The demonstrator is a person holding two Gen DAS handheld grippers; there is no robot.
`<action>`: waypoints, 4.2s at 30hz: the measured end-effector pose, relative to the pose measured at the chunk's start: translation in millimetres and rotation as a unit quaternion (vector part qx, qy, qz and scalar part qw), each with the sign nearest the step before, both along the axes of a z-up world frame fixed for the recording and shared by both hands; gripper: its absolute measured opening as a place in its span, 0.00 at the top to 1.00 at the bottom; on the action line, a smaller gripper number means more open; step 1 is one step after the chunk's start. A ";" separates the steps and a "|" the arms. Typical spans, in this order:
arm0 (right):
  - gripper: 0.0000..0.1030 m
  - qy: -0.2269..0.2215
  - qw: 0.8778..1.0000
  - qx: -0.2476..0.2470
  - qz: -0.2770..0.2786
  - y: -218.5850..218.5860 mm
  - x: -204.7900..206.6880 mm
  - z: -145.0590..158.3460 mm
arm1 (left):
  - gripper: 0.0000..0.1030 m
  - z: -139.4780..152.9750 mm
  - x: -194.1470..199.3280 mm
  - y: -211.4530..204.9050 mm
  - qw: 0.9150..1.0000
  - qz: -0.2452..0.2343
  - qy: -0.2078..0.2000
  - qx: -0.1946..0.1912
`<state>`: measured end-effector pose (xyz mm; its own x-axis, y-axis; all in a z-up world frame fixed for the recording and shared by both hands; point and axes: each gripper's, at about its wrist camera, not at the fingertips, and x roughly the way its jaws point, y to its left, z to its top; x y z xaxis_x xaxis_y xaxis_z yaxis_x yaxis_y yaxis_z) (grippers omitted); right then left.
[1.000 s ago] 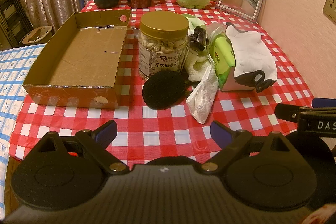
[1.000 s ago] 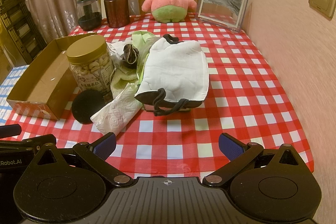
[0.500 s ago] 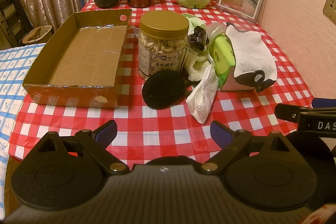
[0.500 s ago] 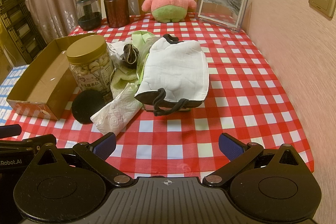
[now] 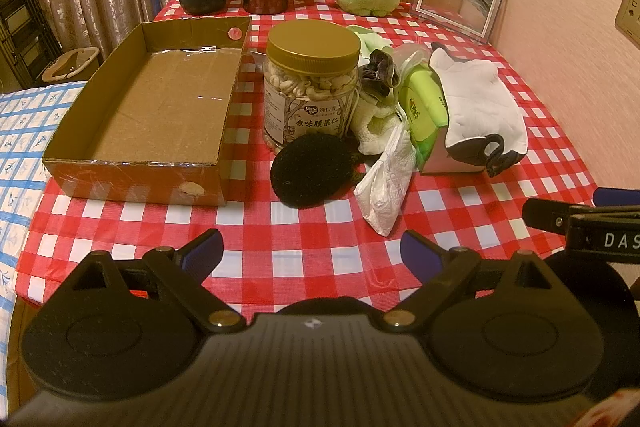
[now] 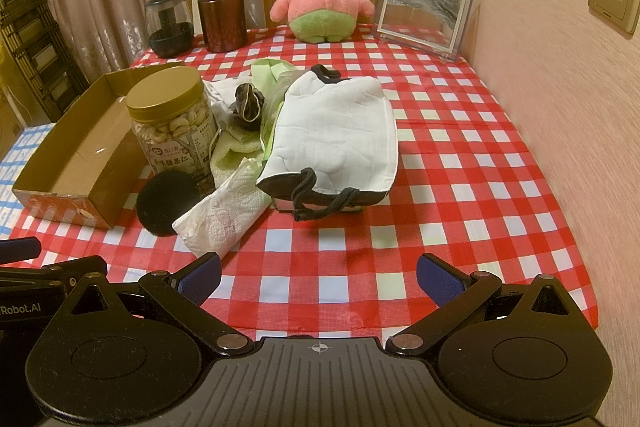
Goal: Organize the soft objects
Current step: 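Grasp the white paper tissue with the left gripper while the right gripper approaches the white mask, then grasp the white face mask with the right gripper while the left gripper holds the tissue, then carry tissue and mask into the cardboard tray and open both grippers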
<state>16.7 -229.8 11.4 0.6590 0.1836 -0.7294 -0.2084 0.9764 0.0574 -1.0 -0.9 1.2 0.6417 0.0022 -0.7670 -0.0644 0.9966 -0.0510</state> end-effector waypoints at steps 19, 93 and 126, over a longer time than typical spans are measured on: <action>0.00 -0.031 0.999 0.021 -0.008 -30.2 23.0 11.7 | 0.08 3.9 43.0 -2.0 0.993 -0.106 -0.001 -0.045; 0.28 -0.043 0.995 0.000 0.095 11.2 150.9 -39.7 | 0.95 4.2 110.6 3.0 0.977 -0.197 -0.032 -0.073; 0.93 -0.125 0.979 0.087 0.132 52.8 89.8 77.9 | 0.94 70.9 84.3 51.6 0.985 -0.129 -0.094 -0.071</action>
